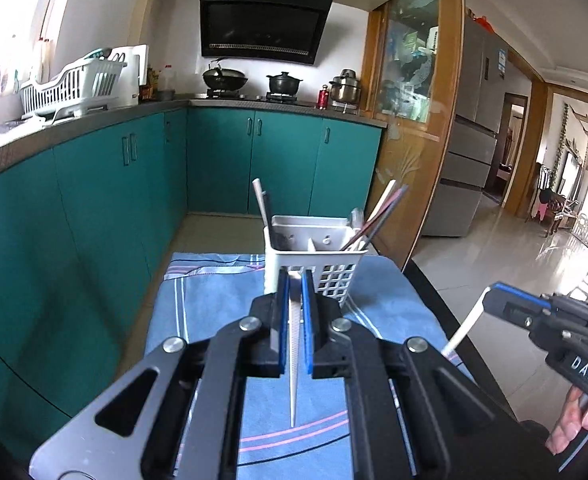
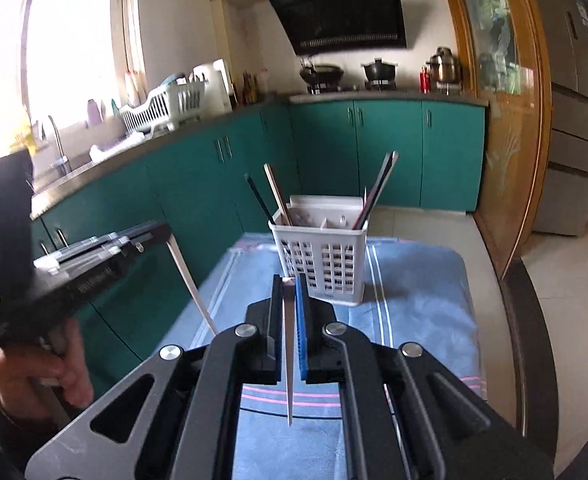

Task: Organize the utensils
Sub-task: 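Lift the white chopsticks and carry them over the holder with both tools, then lower the white chopsticks into the holder and open both tools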

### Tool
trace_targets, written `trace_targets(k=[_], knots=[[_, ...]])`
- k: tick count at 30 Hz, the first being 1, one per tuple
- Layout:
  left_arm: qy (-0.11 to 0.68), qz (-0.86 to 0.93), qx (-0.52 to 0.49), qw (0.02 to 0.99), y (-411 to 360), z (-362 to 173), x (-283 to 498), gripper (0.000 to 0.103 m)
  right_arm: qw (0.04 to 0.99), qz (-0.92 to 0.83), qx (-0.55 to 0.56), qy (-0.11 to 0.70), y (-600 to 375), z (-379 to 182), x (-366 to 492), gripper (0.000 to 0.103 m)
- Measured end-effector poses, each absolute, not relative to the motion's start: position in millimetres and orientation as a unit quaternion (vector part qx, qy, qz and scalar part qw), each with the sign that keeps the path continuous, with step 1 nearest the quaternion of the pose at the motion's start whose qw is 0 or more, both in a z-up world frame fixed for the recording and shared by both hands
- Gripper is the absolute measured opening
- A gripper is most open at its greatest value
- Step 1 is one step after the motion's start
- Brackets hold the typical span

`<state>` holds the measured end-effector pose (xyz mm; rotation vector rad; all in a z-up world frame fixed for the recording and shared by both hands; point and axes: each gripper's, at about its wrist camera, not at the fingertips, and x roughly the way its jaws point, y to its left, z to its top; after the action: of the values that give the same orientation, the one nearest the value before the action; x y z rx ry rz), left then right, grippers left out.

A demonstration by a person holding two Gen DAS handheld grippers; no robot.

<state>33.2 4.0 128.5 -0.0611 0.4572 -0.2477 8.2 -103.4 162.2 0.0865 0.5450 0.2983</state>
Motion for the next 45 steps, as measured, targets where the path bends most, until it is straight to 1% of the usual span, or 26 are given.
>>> trace_targets(k=[7, 12, 15, 18, 22, 30, 34, 38, 41, 45], knots=[[0.203, -0.129, -0.012, 0.971, -12.0, 158.0, 13.3, 0.006, 0.956, 0.155, 0.044, 0.245, -110.6, 192.2, -3.3, 0.006], [0.208, -0.129, -0.008, 0.970, -16.1, 159.3, 10.9, 0.006, 0.955, 0.161, 0.043, 0.247, -112.5, 191.7, -0.5, 0.006], [0.218, -0.128, -0.009, 0.967, -17.3, 155.4, 19.7, 0.006, 0.951, 0.165, 0.047, 0.256, -114.8, 187.0, 3.6, 0.006], [0.224, -0.133, -0.014, 0.965, -17.3, 162.2, 34.9, 0.006, 0.949, 0.169, 0.050, 0.261, -116.6, 190.3, 14.1, 0.006], [0.213, -0.140, -0.023, 0.967, -18.1, 194.4, 56.4, 0.006, 0.954, 0.171, 0.046, 0.244, -116.2, 215.2, 32.5, 0.006], [0.161, -0.136, -0.044, 0.976, -17.5, 292.6, 113.1, 0.006, 0.972, 0.154, 0.028, 0.178, -110.0, 306.2, 84.4, 0.006], [0.150, -0.122, -0.052, 0.980, -17.8, 316.7, 154.3, 0.006, 0.977, 0.134, 0.030, 0.162, -112.9, 328.6, 123.8, 0.006], [0.154, -0.115, -0.056, 0.980, -20.3, 306.2, 190.9, 0.006, 0.978, 0.118, 0.047, 0.163, -118.9, 318.5, 163.6, 0.006], [0.172, -0.110, -0.058, 0.977, -24.1, 272.7, 216.9, 0.006, 0.976, 0.114, 0.058, 0.176, -121.1, 293.7, 185.4, 0.006], [0.213, -0.104, -0.054, 0.970, -27.6, 217.1, 244.9, 0.006, 0.970, 0.114, 0.065, 0.204, -121.6, 240.2, 213.2, 0.006]])
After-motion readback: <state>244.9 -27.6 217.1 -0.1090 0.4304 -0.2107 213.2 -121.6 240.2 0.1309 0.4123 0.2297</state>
